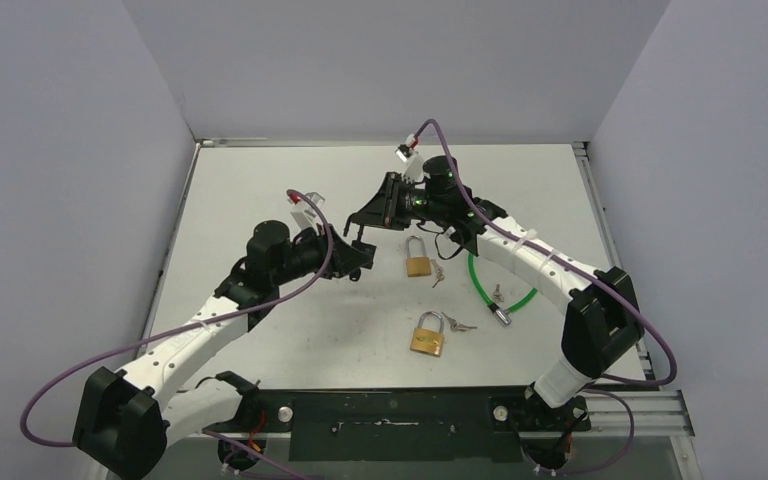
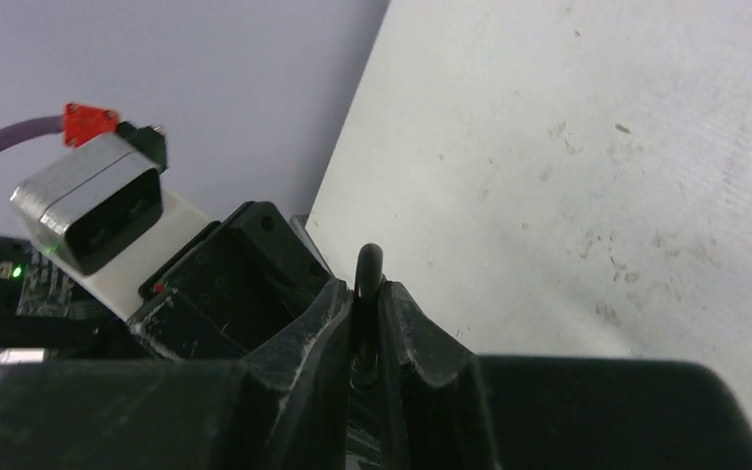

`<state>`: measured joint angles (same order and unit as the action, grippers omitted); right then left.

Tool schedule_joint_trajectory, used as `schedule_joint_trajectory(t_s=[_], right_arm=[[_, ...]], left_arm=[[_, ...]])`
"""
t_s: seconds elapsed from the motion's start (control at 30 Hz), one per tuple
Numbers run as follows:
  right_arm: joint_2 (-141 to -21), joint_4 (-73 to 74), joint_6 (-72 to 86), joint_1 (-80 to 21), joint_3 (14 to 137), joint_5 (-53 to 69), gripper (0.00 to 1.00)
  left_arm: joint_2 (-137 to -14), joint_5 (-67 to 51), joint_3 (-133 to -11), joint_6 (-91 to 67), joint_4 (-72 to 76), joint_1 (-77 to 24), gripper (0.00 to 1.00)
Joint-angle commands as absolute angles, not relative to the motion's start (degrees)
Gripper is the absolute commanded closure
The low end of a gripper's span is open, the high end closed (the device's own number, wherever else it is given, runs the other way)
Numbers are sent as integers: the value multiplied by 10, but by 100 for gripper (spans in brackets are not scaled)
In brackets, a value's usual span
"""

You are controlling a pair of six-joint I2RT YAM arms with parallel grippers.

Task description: Unlock with the key

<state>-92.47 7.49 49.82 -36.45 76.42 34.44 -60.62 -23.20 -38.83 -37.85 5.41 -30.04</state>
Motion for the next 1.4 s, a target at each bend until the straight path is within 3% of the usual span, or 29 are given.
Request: schedule_joint_trajectory(t_s=[0.0,0.13,0.2,0.23,0.27,0.33,0.4,0.83,1.1,1.13,1.27,1.37], right_arm=[[-903,-155,498,-341,706,421,100],[-913,-273,529,-315,668,476,100],[-921,-247,522,-305,677,471,72],[-922,-230,516,-300,682,463,51],[-925,-214,508,-296,686,455,40],[-929,-178,494,-283,695,432,28],[-934,-159,490,-267,697,419,24],[-958,-12,388,-221,708,349,21],[-989,18,377,-213,721,361,27],[-989,18,379,-212,721,359,27],[-996,14,384,-211,722,355,28],[-1003,19,386,-209,727,349,28]], left_arm=[[-617,-334,-378,-461,181,-270,100],[-634,-371,-375,-495,216,-248,100],[-642,-369,-380,-496,210,-240,100],[-647,-365,-382,-496,206,-236,100],[-651,-360,-383,-496,203,-232,100],[-664,-351,-383,-497,197,-223,100],[-681,-345,-382,-500,196,-212,100],[-865,-277,-433,-460,124,-100,100],[-1008,-268,-529,-431,118,-87,100],[-1021,-263,-539,-425,115,-85,98],[-1067,-238,-568,-417,104,-72,69],[-1098,-235,-593,-420,100,-61,57]])
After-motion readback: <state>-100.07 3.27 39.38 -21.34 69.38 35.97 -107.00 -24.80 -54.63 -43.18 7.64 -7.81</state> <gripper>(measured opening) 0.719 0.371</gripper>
